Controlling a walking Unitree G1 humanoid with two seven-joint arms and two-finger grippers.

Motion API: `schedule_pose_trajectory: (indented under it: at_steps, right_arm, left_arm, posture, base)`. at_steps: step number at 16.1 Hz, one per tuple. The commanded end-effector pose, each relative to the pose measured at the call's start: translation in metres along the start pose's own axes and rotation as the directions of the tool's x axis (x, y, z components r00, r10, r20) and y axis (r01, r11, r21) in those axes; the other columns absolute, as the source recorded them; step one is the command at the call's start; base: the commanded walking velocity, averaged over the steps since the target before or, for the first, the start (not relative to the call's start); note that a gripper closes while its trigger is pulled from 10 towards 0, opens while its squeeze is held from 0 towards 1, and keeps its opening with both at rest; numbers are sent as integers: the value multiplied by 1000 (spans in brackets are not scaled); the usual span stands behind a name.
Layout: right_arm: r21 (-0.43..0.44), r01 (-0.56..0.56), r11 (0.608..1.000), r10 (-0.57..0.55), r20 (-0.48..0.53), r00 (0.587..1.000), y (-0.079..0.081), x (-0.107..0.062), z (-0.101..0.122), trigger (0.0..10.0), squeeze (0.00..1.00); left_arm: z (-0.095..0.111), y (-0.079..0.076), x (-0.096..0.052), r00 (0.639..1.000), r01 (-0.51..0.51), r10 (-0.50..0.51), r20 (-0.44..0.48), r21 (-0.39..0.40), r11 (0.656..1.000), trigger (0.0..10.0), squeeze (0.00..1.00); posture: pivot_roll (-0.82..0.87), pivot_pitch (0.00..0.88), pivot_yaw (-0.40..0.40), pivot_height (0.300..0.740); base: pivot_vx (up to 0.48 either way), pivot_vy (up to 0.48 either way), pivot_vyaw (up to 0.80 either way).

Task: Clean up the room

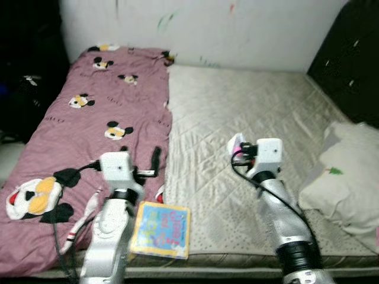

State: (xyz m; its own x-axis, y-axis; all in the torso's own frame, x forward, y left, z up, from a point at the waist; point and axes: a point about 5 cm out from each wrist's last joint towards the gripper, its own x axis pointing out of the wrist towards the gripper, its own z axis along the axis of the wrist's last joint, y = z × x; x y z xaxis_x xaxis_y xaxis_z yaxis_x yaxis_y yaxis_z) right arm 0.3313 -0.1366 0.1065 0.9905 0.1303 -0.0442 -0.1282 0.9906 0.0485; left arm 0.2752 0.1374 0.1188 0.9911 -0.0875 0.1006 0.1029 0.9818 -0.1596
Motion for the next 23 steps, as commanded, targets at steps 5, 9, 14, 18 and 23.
schedule_pose_trajectory:
  at_steps: [5,9,14,18,23]
  right_arm:
    - [1,-13,1000,13,16,1000,-2,1,6,10000,0]
    - [9,-38,999,38,15,999,2,1,5,10000,0]
    - [-12,-85,996,85,5,996,9,1,3,10000,0]
    - [-7,-87,996,87,-3,996,9,2,2,10000,0]
    - [-13,-83,996,83,-16,996,8,2,1,10000,0]
  left_arm:
    - [0,4,0,1000,-21,21,-7,-21,1000,10000,0]
    - [0,4,1,1000,-17,17,-5,-24,1000,10000,0]
    - [0,2,2,1000,-5,5,-5,-35,999,10000,0]
    - [1,2,2,1000,-7,7,-6,-39,999,10000,0]
    - [1,2,3,1000,-10,10,-5,-40,999,10000,0]
  posture:
    - [-45,24,-56,740]
    - [-45,18,-54,740]
    - [-46,16,-54,740]
    - [-48,21,-54,740]
    - [-51,27,-55,740]
  base:
    - [0,449,0]
    - [0,472,-200]
    - [0,472,0]
    - [0,472,0]
    - [0,472,0]
